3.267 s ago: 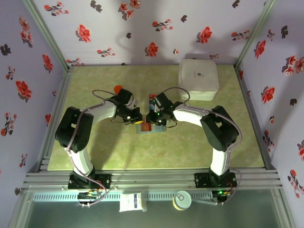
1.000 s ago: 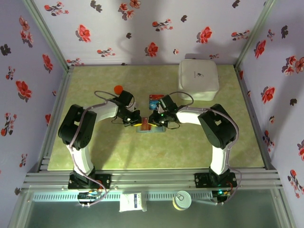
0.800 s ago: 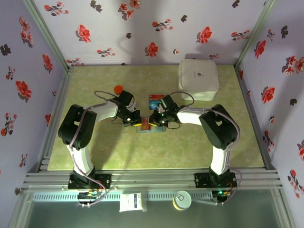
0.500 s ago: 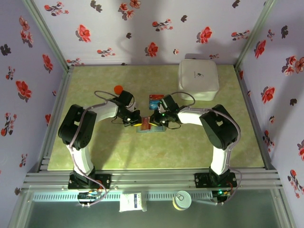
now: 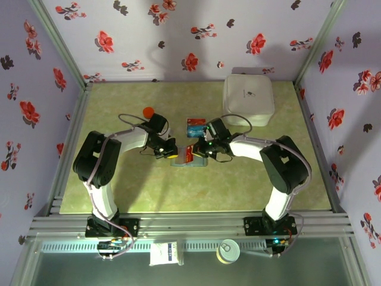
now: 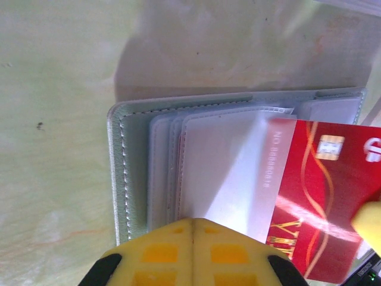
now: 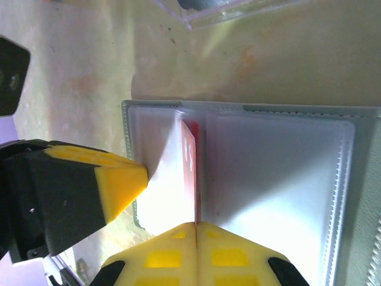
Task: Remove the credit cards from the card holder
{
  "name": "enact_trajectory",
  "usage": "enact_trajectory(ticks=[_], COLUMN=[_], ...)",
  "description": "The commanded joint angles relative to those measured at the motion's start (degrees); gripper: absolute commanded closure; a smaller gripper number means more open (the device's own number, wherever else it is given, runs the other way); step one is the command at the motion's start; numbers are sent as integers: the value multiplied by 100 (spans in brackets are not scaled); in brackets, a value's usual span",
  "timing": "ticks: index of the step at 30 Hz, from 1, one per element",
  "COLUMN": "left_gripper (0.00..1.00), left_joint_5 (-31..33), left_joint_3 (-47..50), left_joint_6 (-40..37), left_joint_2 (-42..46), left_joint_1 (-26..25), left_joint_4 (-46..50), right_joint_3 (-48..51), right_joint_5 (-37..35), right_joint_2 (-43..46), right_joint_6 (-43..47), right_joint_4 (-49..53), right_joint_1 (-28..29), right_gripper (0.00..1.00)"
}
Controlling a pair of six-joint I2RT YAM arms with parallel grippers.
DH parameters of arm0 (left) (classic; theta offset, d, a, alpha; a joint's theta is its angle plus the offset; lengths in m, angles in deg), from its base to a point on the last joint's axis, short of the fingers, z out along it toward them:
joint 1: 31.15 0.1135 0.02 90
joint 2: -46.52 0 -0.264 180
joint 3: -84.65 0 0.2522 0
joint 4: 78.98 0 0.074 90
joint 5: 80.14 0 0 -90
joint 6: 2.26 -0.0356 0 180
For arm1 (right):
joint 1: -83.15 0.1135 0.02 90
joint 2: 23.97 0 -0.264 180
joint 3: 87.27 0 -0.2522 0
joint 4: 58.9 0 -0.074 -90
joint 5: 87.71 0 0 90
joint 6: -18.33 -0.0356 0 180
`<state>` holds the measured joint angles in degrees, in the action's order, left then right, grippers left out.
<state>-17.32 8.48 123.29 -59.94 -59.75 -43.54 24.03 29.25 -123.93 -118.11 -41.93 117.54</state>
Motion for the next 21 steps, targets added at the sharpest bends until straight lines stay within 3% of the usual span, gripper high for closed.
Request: enact_trajectory(ticks=[1, 12, 21], left_gripper=[100, 100, 95], left_joint_5=[176, 111, 153], left_joint_3=[9, 45, 71], left_joint_6=[-115, -34, -12], left_joint_2=[-77, 254, 484], left_joint_1=[10, 17, 16], left_joint_4=[168, 34, 80], right_joint_3=[-27, -794, -1968], right_joint_5=[-247, -444, -1129], right_joint_2=[295, 389, 234], right_joint_6=[368, 1670, 4358], right_joint_4=[512, 1776, 3601], right_joint_1=[-47, -161, -194], right_gripper=[95, 99, 100])
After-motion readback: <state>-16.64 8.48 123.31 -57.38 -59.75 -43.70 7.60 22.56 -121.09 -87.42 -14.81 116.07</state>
